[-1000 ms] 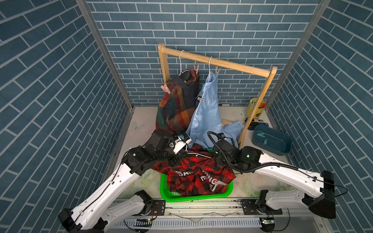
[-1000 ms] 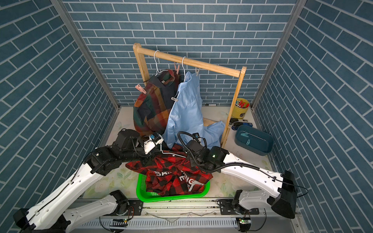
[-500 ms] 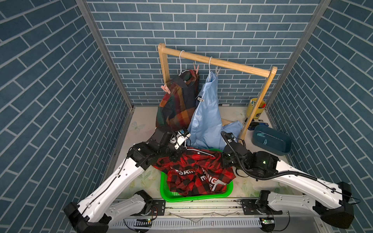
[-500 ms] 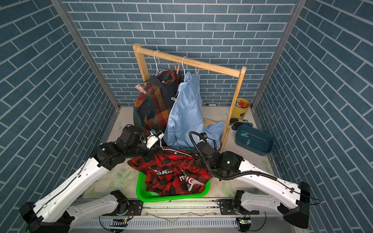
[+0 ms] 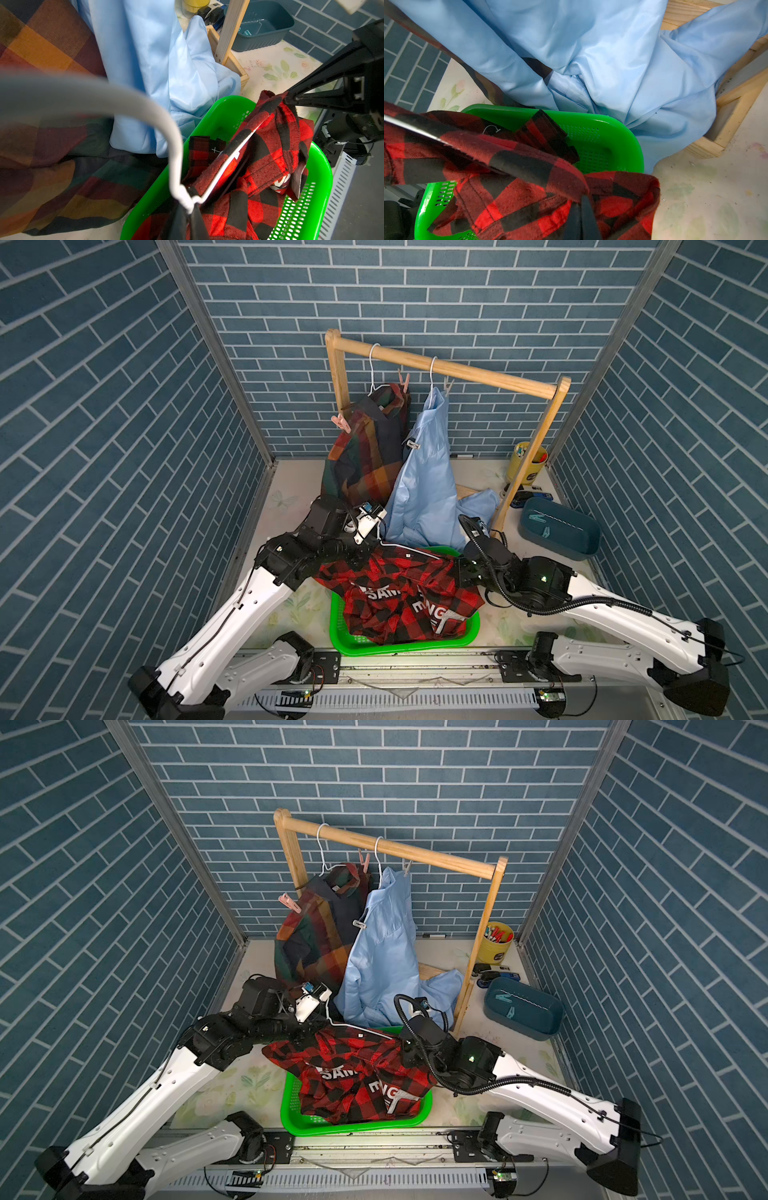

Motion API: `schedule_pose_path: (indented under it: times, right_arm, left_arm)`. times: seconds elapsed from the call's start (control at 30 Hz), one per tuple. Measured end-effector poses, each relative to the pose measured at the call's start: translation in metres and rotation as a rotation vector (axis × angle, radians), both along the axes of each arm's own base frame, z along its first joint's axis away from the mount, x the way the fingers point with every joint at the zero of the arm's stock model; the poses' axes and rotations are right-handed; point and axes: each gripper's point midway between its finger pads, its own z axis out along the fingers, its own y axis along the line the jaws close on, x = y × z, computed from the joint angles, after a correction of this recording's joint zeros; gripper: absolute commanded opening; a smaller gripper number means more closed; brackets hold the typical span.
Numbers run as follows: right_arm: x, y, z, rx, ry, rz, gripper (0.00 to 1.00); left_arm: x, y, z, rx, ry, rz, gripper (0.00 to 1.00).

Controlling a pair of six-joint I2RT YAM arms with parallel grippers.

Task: Remove the clothespins securing long-sleeve shirts to the hanger
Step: Remove the long-sleeve shirt from the hanger.

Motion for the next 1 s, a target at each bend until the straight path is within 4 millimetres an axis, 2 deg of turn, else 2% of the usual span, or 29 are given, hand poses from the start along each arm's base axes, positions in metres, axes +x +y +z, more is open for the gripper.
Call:
schedule_pose_path:
  times: [0.3, 0.47, 0.77, 1.0]
  right_arm:
    - [0.005, -0.010, 0.008, 0.051, 0.003, -0.033, 0.00]
    - [0.011, -0.006, 0.020, 0.029, 0.005, -0.035, 0.00]
    - [0.019, 0.008, -0.004, -0.055, 0.058, -0.020, 0.00]
    - [0.024, 0.026, -0.002, -0.032, 0.057, 0.007, 0.00]
  left_arm:
    - [-0.003, -0.004, 0.004, -0.033, 0.007, -0.025, 0.00]
    - [0.003, -0.006, 0.000, -0.024, 0.010, -0.013, 0.00]
    - [0.013, -0.016, -0.008, 0.033, 0.010, 0.010, 0.00]
    - [0.019, -0.020, 0.005, 0.018, -0.010, 0.032, 0.00]
